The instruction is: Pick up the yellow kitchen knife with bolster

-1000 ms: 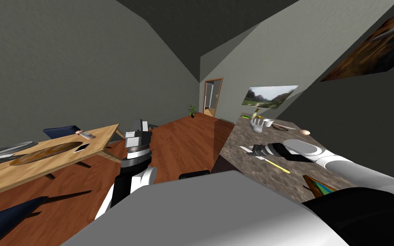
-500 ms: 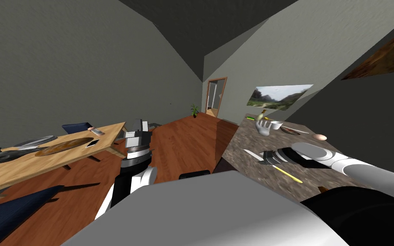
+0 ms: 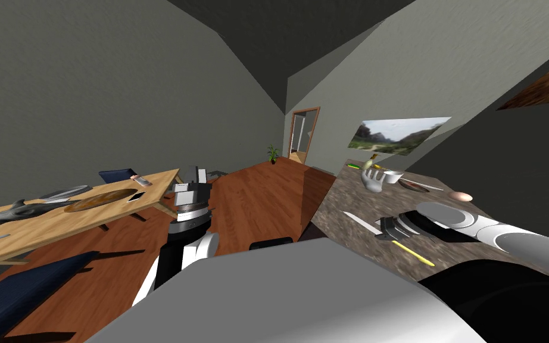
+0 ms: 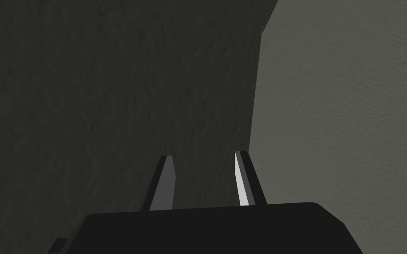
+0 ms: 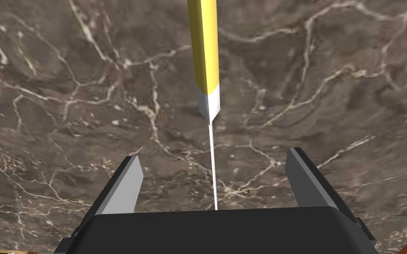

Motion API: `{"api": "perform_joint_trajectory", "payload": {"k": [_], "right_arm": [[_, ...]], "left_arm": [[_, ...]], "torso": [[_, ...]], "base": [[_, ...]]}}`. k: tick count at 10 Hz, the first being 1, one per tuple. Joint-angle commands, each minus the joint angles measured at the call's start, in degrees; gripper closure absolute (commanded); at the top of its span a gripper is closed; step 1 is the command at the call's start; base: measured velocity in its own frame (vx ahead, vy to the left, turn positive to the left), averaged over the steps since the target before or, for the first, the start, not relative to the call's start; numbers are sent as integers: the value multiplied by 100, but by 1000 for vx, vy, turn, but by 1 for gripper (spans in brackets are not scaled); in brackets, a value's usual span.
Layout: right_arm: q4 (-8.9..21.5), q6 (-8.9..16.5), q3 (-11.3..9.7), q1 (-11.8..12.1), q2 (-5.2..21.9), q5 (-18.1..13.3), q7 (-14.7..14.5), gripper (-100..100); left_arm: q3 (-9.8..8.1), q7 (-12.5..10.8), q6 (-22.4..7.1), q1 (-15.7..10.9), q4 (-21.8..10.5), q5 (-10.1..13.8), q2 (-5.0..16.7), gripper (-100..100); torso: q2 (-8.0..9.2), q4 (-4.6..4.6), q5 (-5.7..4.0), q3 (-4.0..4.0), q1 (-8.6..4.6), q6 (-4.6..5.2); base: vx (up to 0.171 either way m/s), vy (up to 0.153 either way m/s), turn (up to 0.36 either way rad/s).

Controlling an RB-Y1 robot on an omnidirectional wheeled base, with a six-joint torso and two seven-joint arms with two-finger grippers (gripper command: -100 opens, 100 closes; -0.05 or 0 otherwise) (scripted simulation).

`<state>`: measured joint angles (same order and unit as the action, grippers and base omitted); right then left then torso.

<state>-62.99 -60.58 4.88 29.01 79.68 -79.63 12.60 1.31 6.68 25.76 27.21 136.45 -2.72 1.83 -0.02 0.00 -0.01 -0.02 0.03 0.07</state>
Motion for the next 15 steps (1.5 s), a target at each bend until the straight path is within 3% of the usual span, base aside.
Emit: {"api": "perform_joint_trajectory", "payload": {"k": [1, 2, 4, 5, 9, 10, 11, 15], "right_arm": [[0, 0, 0, 0, 0, 0, 0, 0], [76, 178, -111, 26, -165, -7, -89, -100], [-11, 184, -40, 134, -134, 20, -48, -100], [0, 195, -51, 125, -141, 17, -58, 100], [0, 180, -52, 128, -141, 21, -52, 100], [0, 181, -51, 128, -141, 21, -52, 0], [56, 367, -26, 90, -137, -19, -103, -100], [184, 786, 24, 6, -139, -108, -219, -100]], "left_arm": [[0, 0, 0, 0, 0, 0, 0, 0], [0, 0, 0, 0, 0, 0, 0, 0], [0, 0, 0, 0, 0, 0, 0, 0], [0, 0, 0, 0, 0, 0, 0, 0], [0, 0, 0, 0, 0, 0, 0, 0], [0, 0, 0, 0, 0, 0, 0, 0], [0, 0, 0, 0, 0, 0, 0, 0], [1, 0, 0, 0, 0, 0, -1, 0]], "torso": [[0, 0, 0, 0, 0, 0], [3, 1, 1, 2, 2, 0], [-5, -1, -1, -3, -3, -1], [-1, 0, 0, -1, 0, 0], [6, 3, -3, 4, -2, -3], [6, 3, -4, 4, -2, -3], [6, 3, -4, 4, -3, -3], [13, 4, 5, 8, 35, -3]], "base": [[0, 0, 0], [22, -6, 90], [23, -10, 31], [0, 0, 0], [0, 0, 0], [0, 0, 0], [-8, 47, 2], [-16, 94, -5]]}}
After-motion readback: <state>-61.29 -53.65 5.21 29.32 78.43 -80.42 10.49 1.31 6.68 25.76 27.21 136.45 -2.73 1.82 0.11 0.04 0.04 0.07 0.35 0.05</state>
